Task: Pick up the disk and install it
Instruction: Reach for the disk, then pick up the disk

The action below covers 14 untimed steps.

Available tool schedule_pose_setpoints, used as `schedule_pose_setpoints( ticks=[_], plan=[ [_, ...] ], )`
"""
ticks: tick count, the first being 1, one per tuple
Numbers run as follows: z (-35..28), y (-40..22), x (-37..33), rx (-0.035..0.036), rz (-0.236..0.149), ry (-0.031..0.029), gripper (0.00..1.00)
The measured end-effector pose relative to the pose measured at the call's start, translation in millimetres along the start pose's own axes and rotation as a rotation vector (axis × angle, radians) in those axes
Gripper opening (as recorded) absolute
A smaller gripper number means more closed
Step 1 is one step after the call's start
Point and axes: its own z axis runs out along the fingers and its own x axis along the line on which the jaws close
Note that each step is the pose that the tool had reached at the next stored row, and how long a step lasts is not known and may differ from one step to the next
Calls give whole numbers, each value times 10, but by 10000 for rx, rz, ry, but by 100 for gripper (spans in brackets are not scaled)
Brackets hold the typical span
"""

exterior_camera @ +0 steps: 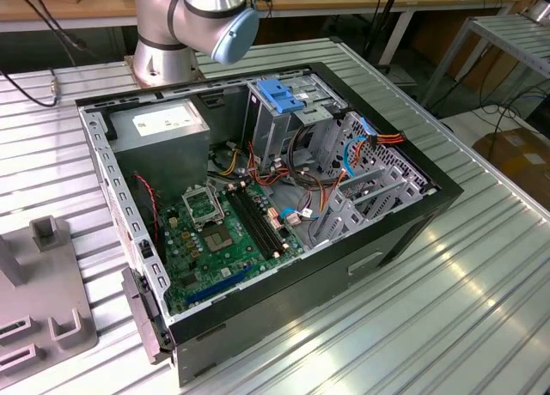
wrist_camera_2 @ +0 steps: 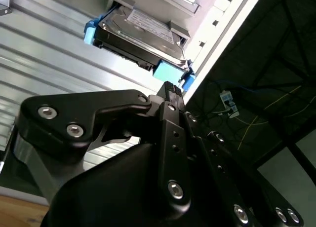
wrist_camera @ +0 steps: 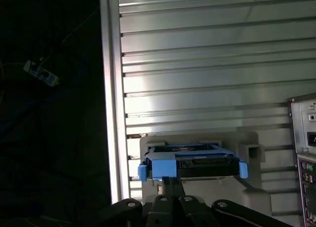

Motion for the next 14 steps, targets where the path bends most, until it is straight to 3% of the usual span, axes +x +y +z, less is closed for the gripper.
schedule_pose_setpoints(
  ticks=[14],
  plan=[
    [0, -1, 12, -1, 0, 0, 10]
  ],
)
